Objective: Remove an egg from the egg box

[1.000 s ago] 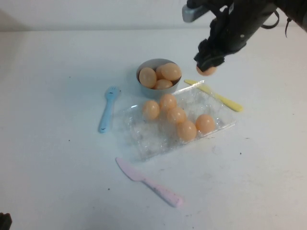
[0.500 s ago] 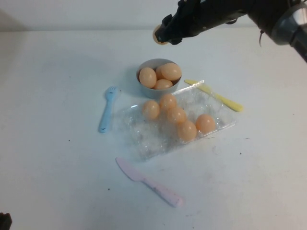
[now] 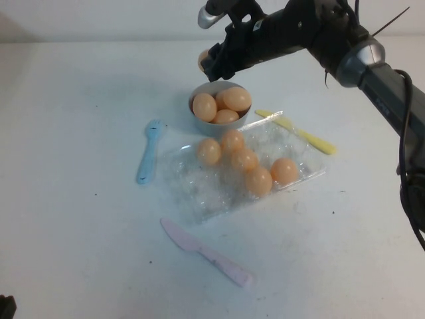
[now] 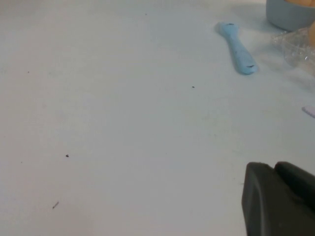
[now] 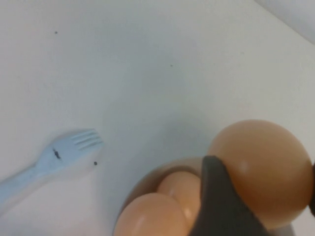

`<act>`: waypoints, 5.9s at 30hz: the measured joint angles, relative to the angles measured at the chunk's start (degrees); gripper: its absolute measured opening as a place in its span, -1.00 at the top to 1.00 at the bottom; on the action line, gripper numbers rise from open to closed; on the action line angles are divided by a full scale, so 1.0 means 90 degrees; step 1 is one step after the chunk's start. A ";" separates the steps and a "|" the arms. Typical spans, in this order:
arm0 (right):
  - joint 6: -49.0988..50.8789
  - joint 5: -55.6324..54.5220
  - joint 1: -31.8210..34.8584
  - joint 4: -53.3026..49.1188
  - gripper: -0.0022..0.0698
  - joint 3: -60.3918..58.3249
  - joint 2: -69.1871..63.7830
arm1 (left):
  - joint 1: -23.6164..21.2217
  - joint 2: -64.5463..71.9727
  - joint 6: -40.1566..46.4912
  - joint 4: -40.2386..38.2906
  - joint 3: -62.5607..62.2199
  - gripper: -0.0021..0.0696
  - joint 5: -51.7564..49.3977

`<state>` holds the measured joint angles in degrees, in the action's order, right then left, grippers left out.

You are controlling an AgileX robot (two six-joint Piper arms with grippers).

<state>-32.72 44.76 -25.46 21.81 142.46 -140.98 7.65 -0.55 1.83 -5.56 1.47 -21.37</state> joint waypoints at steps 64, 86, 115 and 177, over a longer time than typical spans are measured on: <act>-0.1040 0.0518 0.0501 0.1130 -0.01 0.0014 -0.0415 | 0.0000 0.0000 0.0000 0.0000 0.0000 0.95 0.0000; -0.0885 0.1249 0.0560 0.0757 0.20 0.0014 0.0084 | 0.0000 0.0000 0.0000 0.0000 0.0000 0.95 0.0000; -0.0603 0.3043 0.1139 0.2162 0.97 0.0063 0.2983 | 0.0000 0.0000 0.0000 0.0000 0.0000 0.95 0.0000; 0.0964 -0.4847 0.2615 -0.0288 0.98 -1.5643 1.4841 | 0.0000 0.0000 0.0000 0.0000 0.0000 0.95 0.0000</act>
<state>-24.04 1.14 -1.93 19.22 1.67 -7.41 7.65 -0.55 1.83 -5.56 1.47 -21.37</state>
